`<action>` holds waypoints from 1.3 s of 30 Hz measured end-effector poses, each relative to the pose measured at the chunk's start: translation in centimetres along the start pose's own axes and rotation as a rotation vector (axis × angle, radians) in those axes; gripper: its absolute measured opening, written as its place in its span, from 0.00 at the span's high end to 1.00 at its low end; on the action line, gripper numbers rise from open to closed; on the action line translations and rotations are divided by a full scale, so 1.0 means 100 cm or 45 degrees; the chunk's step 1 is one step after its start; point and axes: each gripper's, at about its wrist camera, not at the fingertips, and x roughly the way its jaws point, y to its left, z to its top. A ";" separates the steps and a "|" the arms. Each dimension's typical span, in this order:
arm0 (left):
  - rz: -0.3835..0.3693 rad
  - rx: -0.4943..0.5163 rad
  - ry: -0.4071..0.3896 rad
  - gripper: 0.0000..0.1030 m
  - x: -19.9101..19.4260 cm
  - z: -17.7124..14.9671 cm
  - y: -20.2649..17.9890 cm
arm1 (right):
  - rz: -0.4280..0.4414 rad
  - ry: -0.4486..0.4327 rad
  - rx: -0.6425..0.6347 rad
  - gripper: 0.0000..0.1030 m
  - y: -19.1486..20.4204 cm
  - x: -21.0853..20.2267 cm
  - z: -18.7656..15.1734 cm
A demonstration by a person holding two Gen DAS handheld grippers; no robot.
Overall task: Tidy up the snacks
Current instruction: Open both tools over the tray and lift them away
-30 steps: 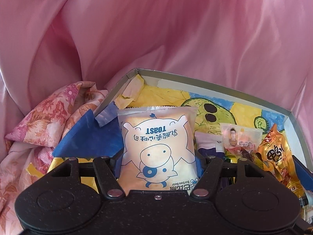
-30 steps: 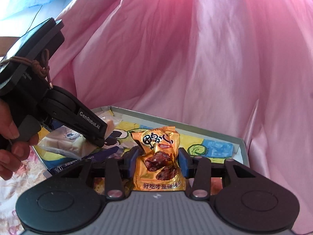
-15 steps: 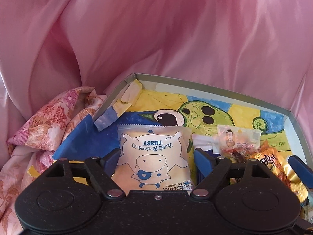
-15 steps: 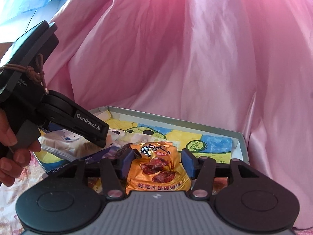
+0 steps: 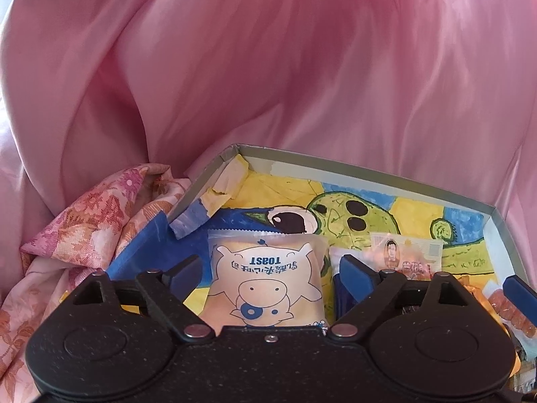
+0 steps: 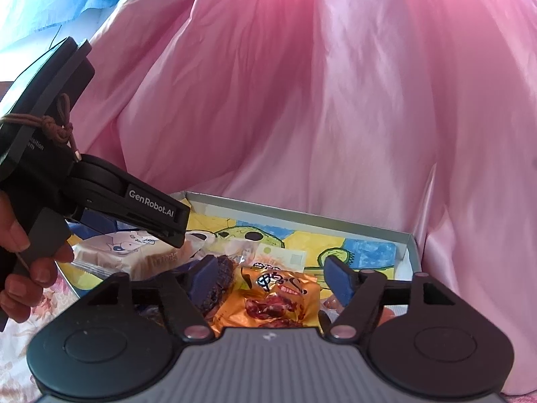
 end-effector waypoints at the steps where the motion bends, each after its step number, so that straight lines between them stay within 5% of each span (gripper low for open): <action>1: 0.005 -0.002 -0.008 0.13 -0.001 0.000 0.000 | 0.005 -0.003 0.002 0.20 0.000 -0.001 0.000; 12: 0.023 -0.061 -0.071 0.12 -0.013 0.000 0.008 | 0.031 -0.044 -0.002 0.00 0.003 -0.010 0.007; 39: -0.035 -0.180 -0.244 0.03 -0.103 0.001 0.029 | -0.053 -0.158 0.026 0.00 0.007 -0.082 0.046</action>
